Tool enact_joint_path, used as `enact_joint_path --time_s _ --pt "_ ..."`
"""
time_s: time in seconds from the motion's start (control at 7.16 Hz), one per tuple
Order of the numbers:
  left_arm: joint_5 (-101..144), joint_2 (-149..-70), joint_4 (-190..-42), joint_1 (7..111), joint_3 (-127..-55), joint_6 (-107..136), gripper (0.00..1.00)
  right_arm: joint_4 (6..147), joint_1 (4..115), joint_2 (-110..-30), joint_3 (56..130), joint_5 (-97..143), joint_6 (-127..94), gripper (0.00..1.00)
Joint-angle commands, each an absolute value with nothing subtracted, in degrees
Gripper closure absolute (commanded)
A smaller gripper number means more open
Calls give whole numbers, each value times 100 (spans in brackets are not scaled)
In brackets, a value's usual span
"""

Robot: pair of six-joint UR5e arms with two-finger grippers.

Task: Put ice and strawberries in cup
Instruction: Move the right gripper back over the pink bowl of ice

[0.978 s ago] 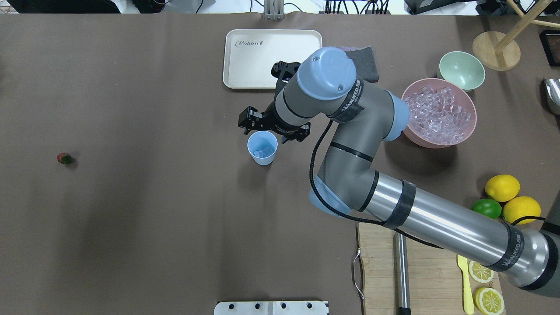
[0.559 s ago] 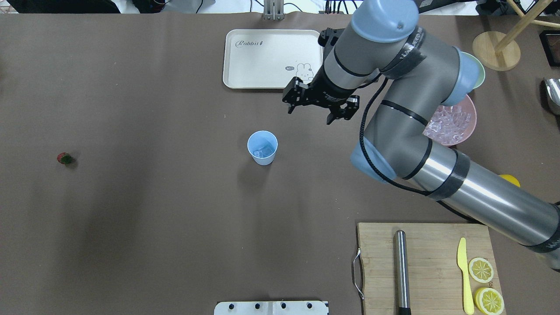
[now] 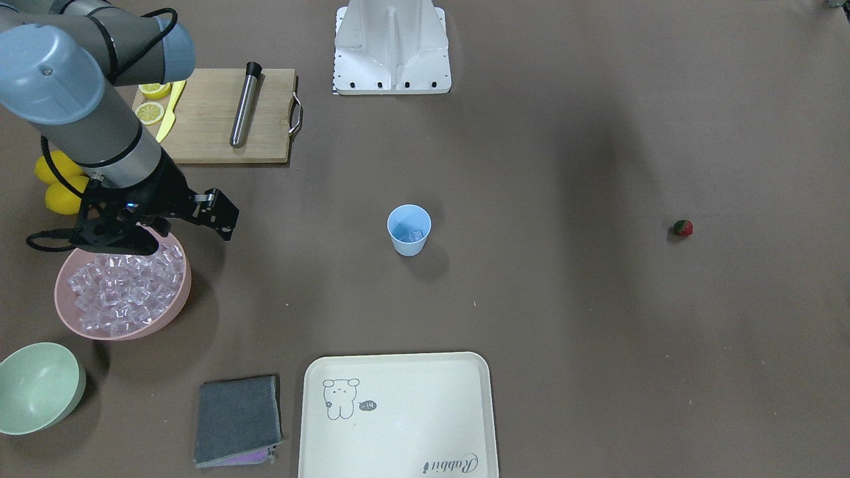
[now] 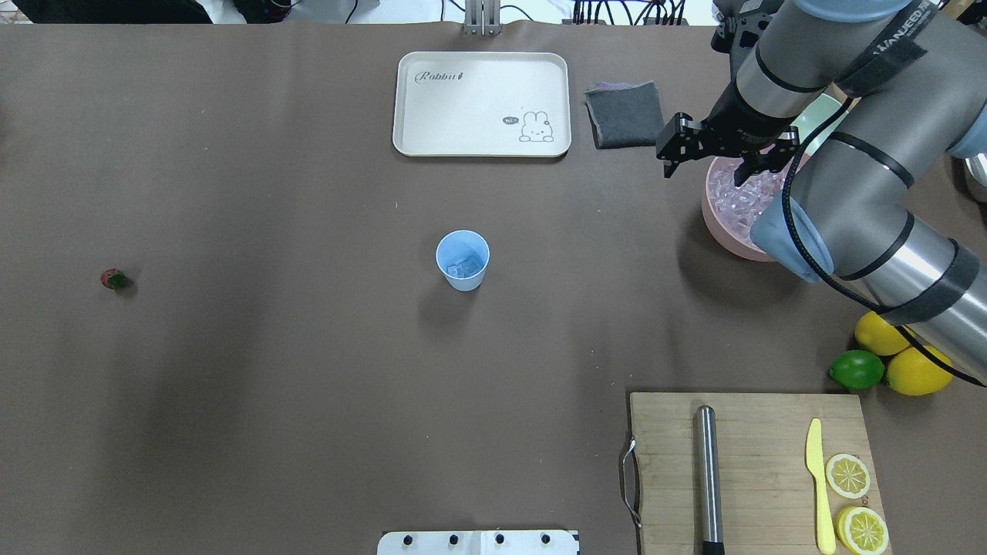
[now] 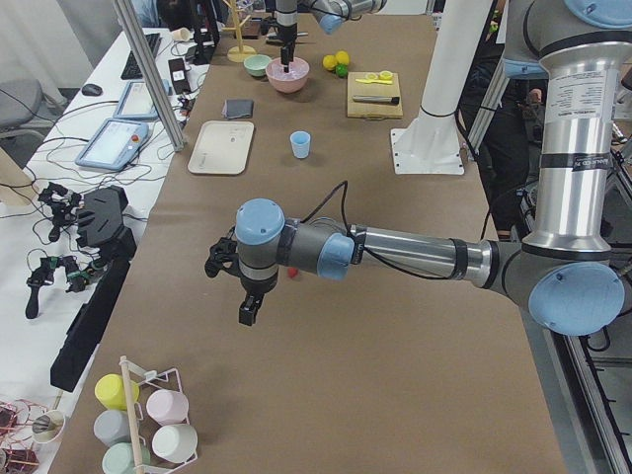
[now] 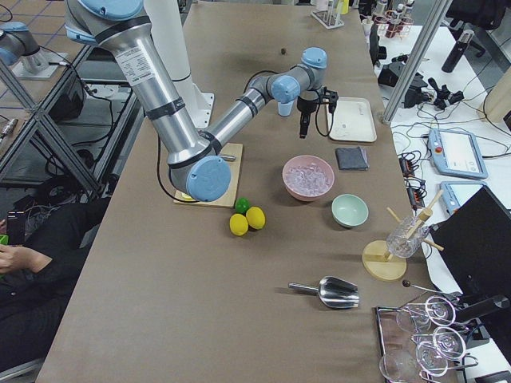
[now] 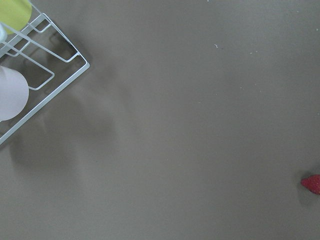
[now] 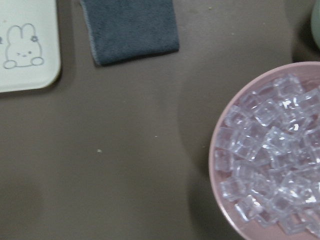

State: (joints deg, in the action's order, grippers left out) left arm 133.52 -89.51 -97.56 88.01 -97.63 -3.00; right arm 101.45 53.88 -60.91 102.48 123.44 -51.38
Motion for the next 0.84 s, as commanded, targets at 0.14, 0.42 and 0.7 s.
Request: enact_joint_path --time_s 0.14,0.42,0.7 --pt "13359 -8930 -9756 8798 -9773 -316 2 10952 5537 -6239 10187 11962 -3929 2" --pt "13359 -8947 -9756 8798 -9773 -316 2 10235 5528 -6292 9732 11962 -3981 2" --pt "13368 -8974 -9756 8798 -9773 -308 2 9758 5563 -6354 9405 11962 -3929 3"
